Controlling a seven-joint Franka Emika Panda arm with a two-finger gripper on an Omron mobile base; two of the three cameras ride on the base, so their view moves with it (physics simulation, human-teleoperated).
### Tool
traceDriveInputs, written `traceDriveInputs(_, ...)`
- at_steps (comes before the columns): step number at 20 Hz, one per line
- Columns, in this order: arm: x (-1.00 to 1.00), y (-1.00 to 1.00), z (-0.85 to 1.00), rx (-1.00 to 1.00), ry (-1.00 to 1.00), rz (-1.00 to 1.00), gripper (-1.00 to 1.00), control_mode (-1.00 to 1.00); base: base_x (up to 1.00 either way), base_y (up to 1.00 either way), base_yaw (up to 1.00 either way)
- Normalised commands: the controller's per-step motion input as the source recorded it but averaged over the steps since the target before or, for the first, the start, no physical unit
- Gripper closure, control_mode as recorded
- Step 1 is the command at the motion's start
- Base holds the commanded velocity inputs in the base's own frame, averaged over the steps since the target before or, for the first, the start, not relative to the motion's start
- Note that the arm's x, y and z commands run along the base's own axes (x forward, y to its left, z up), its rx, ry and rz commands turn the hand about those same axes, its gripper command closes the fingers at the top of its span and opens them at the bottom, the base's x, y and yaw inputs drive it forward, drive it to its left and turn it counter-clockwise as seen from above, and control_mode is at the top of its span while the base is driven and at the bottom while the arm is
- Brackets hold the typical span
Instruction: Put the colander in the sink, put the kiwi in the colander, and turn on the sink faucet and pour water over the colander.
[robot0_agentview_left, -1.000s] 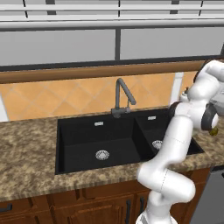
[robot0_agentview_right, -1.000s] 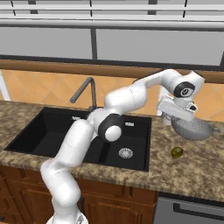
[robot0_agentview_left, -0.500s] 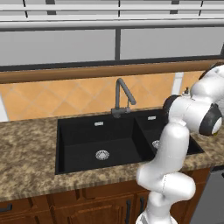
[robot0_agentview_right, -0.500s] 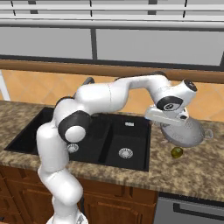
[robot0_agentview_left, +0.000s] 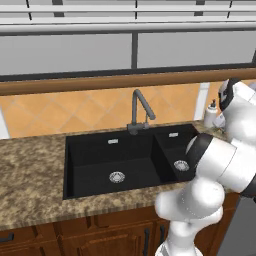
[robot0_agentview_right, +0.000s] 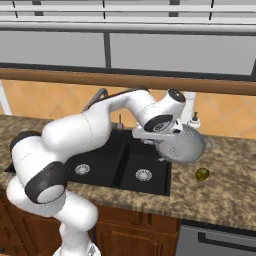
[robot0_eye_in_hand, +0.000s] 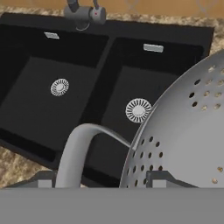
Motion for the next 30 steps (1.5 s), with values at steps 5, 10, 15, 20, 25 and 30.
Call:
traceDriveInputs(5,-0.09,0.83,0.18,0.00,0.01,0.21,1.00,-1.00,0.00,0.00,0.00)
traceDriveInputs(10,0.00,0.86,0.00,0.00,0.03,0.28,1.00,-1.00,0.00,0.00,0.00)
traceDriveInputs(15,-0.01,0.91,0.00,-0.01,0.06,0.26,1.00,-1.00,0.00,0.00,0.00)
traceDriveInputs(20,-0.19,0.98,0.00,-0.03,0.02,0.21,1.00,-1.00,0.00,0.00,0.00)
traceDriveInputs(25,-0.22,0.98,-0.03,-0.03,0.01,0.17,1.00,-1.00,0.00,0.00,0.00)
traceDriveInputs(30,-0.16,0.91,-0.17,-0.04,0.02,0.05,1.00,-1.00,0.00,0.00,0.00)
